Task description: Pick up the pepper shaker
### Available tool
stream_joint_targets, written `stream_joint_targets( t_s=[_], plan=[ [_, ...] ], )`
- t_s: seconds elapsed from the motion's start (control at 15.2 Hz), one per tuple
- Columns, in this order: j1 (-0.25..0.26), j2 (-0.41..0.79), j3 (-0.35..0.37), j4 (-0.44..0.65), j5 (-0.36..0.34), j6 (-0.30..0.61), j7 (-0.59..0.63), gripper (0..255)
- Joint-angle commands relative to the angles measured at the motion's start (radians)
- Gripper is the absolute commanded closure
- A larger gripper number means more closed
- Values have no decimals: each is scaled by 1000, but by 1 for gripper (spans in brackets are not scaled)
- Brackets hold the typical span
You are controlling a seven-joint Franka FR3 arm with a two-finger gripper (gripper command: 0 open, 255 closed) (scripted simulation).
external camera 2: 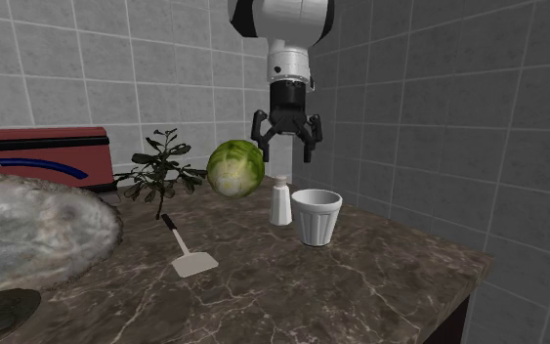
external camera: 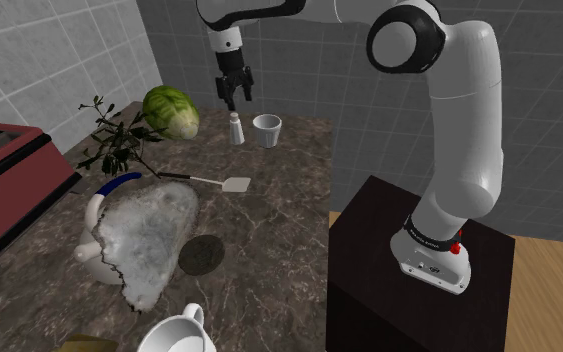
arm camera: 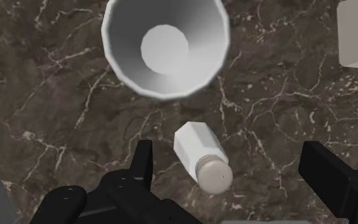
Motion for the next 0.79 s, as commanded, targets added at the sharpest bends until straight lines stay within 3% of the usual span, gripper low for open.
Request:
stream_joint_targets(
  t_s=[0.0, 0.07, 0.66, 0.73],
  plan=[
    [11, 114, 1, 161, -8, -53, 4, 0],
    [12, 130, 1, 185, -8, -62, 4, 0],
    [10, 117, 0, 62, -8, 48, 0, 0],
    [10, 119, 0, 67, -8, 46, 1, 255]
  ],
)
